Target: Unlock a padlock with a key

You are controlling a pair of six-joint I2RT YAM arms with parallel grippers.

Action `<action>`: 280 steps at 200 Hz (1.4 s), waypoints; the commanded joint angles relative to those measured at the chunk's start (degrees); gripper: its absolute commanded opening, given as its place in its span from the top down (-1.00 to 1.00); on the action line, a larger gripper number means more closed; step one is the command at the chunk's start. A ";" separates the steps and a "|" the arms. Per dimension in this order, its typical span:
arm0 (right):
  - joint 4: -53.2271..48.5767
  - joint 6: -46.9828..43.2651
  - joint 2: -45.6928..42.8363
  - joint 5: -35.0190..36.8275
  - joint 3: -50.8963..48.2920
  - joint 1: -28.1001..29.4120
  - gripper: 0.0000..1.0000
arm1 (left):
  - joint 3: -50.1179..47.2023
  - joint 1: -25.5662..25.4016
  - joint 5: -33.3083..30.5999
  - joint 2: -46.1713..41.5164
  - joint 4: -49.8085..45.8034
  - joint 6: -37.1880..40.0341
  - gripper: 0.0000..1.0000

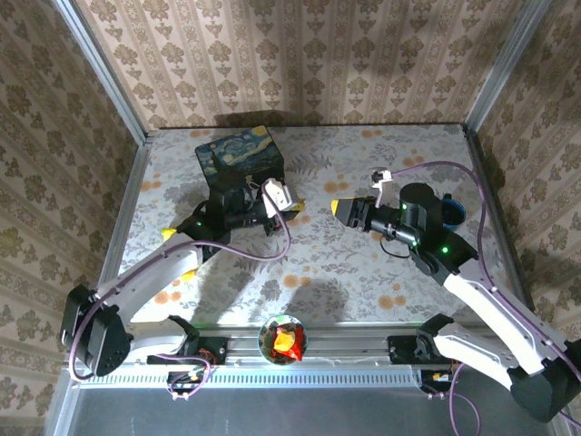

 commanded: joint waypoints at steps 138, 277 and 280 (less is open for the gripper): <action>-12.51 -24.02 16.03 -2.95 14.40 12.87 0.30 | 6.54 0.26 9.53 0.39 -25.55 14.68 1.00; -11.41 -25.08 18.15 -4.00 13.56 13.26 0.68 | 5.42 0.31 9.92 -0.29 -22.19 12.75 1.00; -11.27 -25.13 18.09 -4.04 13.42 13.31 0.72 | 5.40 0.33 9.89 -0.30 -22.17 12.68 1.00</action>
